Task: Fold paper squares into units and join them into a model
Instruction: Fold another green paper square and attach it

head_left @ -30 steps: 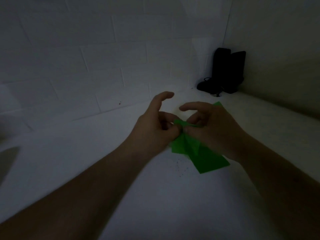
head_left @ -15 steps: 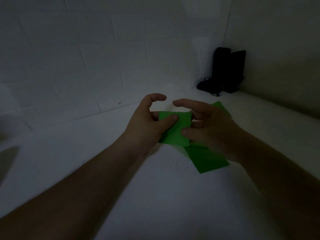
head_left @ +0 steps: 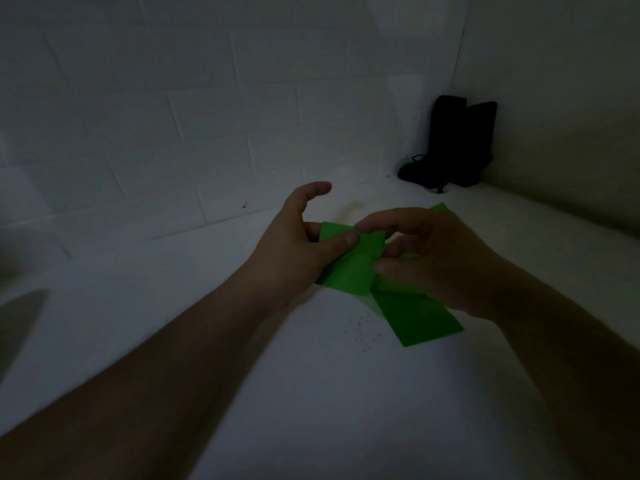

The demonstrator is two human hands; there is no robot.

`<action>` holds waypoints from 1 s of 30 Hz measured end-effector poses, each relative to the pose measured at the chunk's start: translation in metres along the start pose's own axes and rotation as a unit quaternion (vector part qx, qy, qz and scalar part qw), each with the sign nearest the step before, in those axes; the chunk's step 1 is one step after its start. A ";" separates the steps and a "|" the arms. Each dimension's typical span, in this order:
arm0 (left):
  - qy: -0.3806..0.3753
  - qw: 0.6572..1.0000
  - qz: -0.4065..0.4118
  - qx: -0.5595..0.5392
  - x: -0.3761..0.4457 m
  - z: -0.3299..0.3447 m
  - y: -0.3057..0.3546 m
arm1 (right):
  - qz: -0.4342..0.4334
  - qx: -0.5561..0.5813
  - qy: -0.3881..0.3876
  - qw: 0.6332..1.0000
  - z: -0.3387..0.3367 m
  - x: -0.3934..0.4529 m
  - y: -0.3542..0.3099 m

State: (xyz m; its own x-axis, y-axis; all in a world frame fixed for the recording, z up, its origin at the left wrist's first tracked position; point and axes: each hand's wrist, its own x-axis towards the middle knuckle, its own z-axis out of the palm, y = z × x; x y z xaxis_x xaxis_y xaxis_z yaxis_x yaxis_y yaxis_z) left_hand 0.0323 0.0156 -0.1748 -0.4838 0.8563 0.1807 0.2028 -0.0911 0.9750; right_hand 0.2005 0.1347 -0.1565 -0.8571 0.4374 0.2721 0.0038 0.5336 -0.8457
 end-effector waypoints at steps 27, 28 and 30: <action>-0.017 0.996 0.079 -0.031 -0.005 0.010 0.003 | 0.013 0.065 0.137 0.988 0.000 0.006 0.005; -0.016 0.997 0.074 -0.034 -0.005 0.011 0.003 | 0.016 0.066 0.136 0.988 0.000 0.006 0.006; -0.019 0.997 0.066 -0.045 -0.006 0.011 0.004 | 0.018 0.065 0.136 0.988 0.000 0.006 0.006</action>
State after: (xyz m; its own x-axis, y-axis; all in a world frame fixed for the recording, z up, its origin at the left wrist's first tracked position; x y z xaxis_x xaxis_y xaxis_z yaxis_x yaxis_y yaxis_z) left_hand 0.0454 0.0153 -0.1739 -0.4244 0.8523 0.3056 0.1856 -0.2484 0.9507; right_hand 0.1952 0.1404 -0.1599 -0.6872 0.6421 0.3397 -0.0501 0.4246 -0.9040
